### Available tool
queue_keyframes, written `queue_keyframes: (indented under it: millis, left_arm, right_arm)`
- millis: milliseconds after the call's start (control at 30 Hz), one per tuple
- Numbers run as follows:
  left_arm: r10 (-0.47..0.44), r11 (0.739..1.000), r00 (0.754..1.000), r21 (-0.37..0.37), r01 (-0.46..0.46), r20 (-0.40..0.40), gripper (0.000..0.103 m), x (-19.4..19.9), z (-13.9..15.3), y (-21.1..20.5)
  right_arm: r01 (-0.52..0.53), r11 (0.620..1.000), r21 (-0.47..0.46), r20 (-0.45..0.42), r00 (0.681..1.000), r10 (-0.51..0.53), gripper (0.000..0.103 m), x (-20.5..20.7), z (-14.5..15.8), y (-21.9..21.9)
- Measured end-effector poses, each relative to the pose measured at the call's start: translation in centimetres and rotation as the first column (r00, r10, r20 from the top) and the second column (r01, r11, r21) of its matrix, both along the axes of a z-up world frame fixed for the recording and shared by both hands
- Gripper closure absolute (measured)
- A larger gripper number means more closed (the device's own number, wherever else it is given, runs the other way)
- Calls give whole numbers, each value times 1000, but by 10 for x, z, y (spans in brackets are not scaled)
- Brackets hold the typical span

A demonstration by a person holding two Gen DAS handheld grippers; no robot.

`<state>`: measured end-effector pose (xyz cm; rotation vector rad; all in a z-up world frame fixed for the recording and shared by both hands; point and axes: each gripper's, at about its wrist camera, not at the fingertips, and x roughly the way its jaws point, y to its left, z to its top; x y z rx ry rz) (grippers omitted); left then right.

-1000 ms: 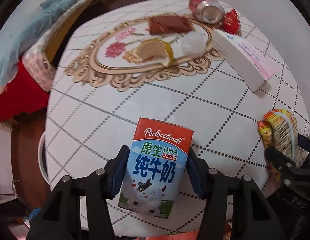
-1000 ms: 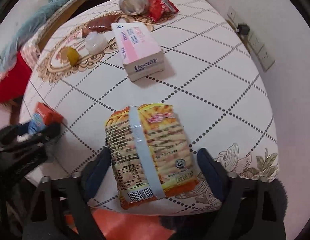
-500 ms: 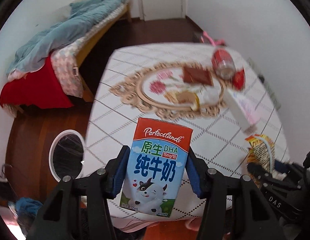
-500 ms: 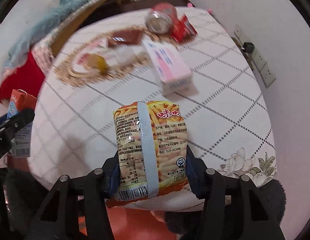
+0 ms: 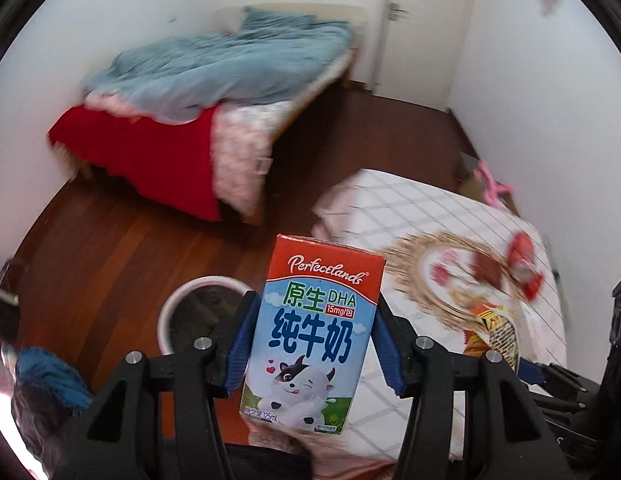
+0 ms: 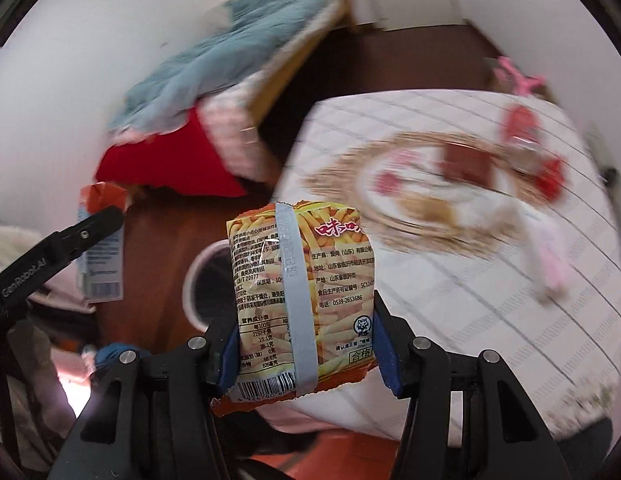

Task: Collect trash
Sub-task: 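Open both tools over the bin to drop carton and bag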

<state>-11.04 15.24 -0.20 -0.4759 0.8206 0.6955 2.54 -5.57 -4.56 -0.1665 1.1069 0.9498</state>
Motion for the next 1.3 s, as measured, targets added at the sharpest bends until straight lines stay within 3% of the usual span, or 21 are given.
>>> queue_keyframes:
  millis: [100, 267, 500, 633, 700, 767, 833, 867, 900, 933, 1167, 1300]
  left_arm:
    - [72, 997, 997, -36, -73, -26, 52, -23, -20, 40]
    - [173, 968, 979, -163, -189, -107, 52, -58, -88, 115]
    - [182, 889, 960, -381, -254, -214, 52, -72, -207, 185]
    - [194, 845, 948, -448, -292, -251, 52, -77, -251, 205]
    - [209, 827, 945, -470, -308, -251, 49, -82, -261, 211]
    - [236, 810, 937, -480, -336, -258, 25, -86, -271, 217]
    - [260, 810, 928, -462, -360, -268, 12, -95, -273, 218]
    - [265, 809, 924, -459, -369, -275, 8, -95, -273, 219]
    - [269, 807, 922, -457, -374, -280, 7, -96, -273, 220]
    - [274, 809, 919, -449, -380, -284, 6, -99, -272, 218]
    - [301, 844, 898, -350, -407, -320, 5, -112, -258, 207]
    - [310, 858, 890, -305, -414, -334, 5, -115, -246, 193]
  right_arm:
    - [-77, 997, -17, -46, 996, 76, 46, -12, -16, 60]
    - [-184, 978, -100, -135, 976, 170, 46, -31, -75, 165]
    - [-281, 918, -280, -219, 950, 224, 46, -45, -187, 280]
    - [-303, 884, -357, -229, 945, 232, 46, -50, -234, 316]
    - [-300, 877, -374, -243, 945, 219, 46, -49, -255, 328]
    - [-295, 872, -391, -258, 945, 204, 44, -47, -270, 332]
    - [-295, 872, -391, -297, 937, 184, 29, -42, -286, 339]
    - [-292, 873, -390, -312, 934, 172, 15, -40, -293, 339]
    - [-288, 873, -393, -317, 934, 166, 4, -40, -296, 340]
    - [-283, 872, -400, -314, 936, 159, 1, -39, -299, 340]
    - [-278, 863, -421, -255, 950, 181, 0, -48, -290, 338]
    - [-282, 846, -453, -174, 958, 226, 0, -56, -276, 333]
